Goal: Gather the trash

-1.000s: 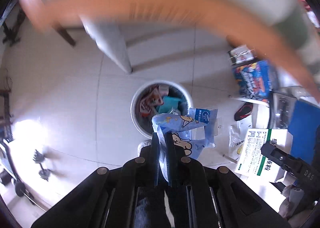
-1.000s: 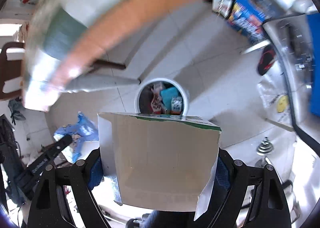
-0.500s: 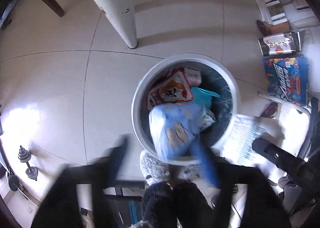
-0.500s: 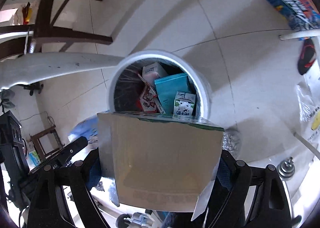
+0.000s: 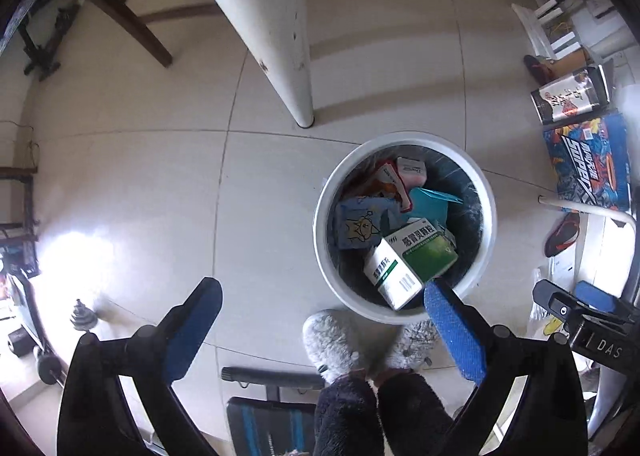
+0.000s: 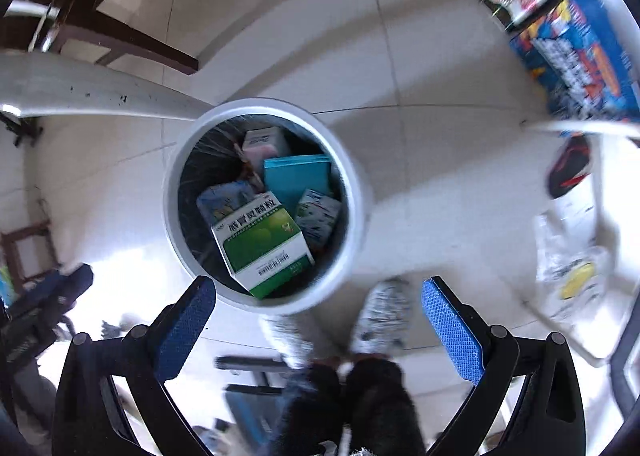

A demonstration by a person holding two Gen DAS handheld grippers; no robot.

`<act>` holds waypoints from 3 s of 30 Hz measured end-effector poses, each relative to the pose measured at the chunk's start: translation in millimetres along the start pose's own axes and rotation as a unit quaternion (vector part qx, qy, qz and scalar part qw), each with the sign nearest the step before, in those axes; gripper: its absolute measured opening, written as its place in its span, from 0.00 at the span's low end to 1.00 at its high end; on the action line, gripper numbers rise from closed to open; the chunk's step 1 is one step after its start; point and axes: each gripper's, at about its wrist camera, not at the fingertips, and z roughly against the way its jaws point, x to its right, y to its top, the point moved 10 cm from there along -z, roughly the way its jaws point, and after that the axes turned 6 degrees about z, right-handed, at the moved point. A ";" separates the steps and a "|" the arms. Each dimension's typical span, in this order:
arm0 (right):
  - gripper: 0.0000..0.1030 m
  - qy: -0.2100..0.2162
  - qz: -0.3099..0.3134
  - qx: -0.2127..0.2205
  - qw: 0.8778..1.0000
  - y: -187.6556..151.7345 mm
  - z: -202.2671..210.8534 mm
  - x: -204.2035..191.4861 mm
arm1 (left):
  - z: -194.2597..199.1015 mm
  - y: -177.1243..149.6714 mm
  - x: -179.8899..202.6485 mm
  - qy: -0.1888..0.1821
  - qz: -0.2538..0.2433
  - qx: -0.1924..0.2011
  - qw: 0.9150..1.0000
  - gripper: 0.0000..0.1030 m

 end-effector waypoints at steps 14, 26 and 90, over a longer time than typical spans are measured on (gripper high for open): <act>1.00 -0.013 0.010 0.051 0.999 -58.9 191.3 -15.5 | 189.2 -41.9 25.2 -0.056 -0.028 0.034 0.998 1.00; 1.00 0.051 0.023 0.116 0.992 -134.3 442.0 -39.1 | 388.0 -78.6 52.1 -0.162 -0.040 0.068 0.984 1.00; 1.00 0.144 0.098 0.141 0.974 -240.3 627.8 -95.0 | 547.4 -151.6 25.9 -0.221 -0.040 0.120 0.967 1.00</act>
